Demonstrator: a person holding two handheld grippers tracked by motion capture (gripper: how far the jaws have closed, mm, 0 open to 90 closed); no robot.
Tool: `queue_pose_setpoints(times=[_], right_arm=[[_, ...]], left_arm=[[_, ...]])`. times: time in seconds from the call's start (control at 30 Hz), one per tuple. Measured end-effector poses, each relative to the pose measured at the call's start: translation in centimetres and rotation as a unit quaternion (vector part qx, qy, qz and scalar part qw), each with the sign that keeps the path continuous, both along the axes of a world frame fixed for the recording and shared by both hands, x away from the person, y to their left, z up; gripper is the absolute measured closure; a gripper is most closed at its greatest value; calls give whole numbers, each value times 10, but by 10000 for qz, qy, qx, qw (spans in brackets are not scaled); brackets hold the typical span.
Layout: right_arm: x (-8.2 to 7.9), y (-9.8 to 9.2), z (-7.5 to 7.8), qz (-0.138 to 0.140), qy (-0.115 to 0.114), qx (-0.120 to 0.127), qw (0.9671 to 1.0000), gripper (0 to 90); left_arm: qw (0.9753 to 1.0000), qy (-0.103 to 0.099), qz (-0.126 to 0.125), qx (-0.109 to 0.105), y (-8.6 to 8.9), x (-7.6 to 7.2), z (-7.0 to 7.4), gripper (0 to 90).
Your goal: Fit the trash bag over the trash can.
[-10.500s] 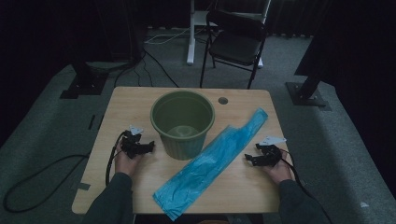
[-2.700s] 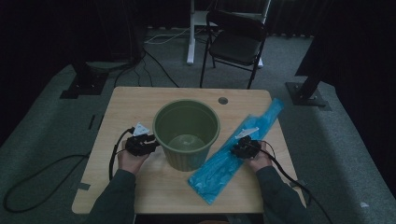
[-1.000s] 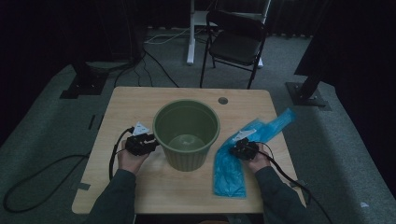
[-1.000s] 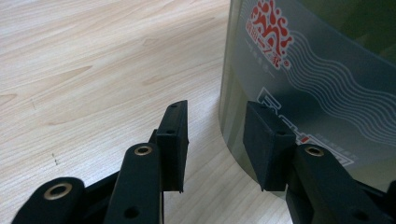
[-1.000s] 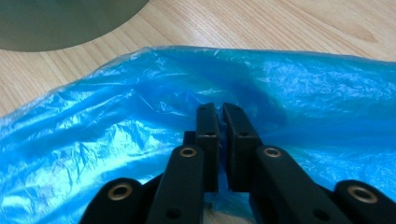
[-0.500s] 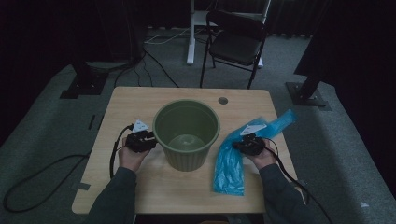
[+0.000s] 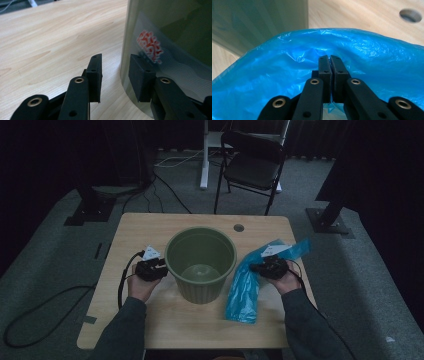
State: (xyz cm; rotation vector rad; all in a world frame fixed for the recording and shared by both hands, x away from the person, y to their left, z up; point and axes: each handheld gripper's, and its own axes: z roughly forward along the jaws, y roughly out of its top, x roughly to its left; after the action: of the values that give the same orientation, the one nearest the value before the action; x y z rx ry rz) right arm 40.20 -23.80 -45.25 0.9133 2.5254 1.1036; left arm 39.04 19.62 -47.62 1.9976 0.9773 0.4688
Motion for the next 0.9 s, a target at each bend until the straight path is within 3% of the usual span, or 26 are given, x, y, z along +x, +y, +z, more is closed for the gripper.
queue_pose_setpoints(times=[0.3, 0.63, 0.9], right_arm=[[4, -7, 35, 136, -262, 134, 9995, 881], [6, -16, 54, 167, -368, 146, 9991, 882], [6, -24, 85, 232, -582, 213, 9978, 882]], left_arm=[[9996, -252, -53, -109, -1, -11, 6, 647], [9995, -237, -191, -121, -8, -14, 6, 651], [9993, -220, -309, -7, -14, -16, 4, 650]])
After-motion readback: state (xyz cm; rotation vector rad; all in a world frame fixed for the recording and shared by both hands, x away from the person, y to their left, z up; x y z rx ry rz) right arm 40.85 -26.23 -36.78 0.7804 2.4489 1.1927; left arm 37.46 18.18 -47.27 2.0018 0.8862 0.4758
